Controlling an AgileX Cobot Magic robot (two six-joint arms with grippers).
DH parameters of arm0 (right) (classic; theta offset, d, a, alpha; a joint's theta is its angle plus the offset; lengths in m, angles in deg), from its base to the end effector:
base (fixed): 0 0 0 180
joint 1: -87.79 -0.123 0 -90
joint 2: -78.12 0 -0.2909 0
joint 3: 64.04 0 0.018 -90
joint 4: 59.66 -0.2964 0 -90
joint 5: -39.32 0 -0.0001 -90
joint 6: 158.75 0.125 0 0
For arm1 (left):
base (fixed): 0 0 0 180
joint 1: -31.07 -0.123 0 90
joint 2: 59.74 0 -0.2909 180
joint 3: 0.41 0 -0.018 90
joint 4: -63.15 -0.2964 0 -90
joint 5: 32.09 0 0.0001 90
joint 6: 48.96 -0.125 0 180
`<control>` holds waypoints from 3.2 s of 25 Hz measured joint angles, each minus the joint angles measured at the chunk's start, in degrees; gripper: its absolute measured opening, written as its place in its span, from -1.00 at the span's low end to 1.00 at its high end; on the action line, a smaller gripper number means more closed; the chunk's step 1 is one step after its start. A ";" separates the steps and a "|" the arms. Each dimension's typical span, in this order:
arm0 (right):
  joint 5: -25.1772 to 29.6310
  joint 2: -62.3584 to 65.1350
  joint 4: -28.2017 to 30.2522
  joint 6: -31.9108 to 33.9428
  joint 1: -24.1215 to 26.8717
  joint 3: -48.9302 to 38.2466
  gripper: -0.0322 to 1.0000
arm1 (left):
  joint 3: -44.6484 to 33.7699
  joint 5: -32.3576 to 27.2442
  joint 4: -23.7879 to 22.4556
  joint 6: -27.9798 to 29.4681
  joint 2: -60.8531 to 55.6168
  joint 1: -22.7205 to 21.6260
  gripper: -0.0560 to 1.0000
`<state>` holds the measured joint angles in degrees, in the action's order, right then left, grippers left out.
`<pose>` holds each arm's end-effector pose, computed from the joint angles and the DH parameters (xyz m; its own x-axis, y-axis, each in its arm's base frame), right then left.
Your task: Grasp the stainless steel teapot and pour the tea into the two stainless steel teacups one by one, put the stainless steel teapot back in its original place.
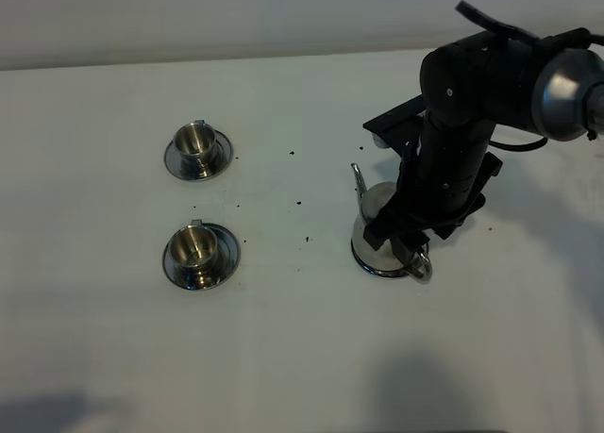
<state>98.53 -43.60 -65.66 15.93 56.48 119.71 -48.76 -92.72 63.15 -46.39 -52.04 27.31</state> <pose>0.3611 0.2328 0.1230 -0.8322 -0.5517 -0.0551 -0.5545 0.8276 0.0876 0.0591 0.0039 0.2862 -0.4446 -0.0742 -0.8926 -0.0856 0.9955 -0.0401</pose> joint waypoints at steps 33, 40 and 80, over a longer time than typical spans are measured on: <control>-0.18 -2.47 0.40 0.88 0.00 0.00 -0.58 | 0.00 0.00 0.00 0.00 0.00 0.00 -0.16; -0.23 -2.47 0.45 0.55 0.00 0.00 -0.58 | 0.00 0.00 0.00 0.00 0.00 0.00 -0.16; -0.91 1.71 1.37 -2.13 -0.74 1.69 -0.59 | 0.00 0.00 0.00 0.00 0.00 0.00 -0.16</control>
<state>97.62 -41.89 -64.29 13.80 55.74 121.40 -48.76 -92.72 63.15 -46.39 -52.04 27.31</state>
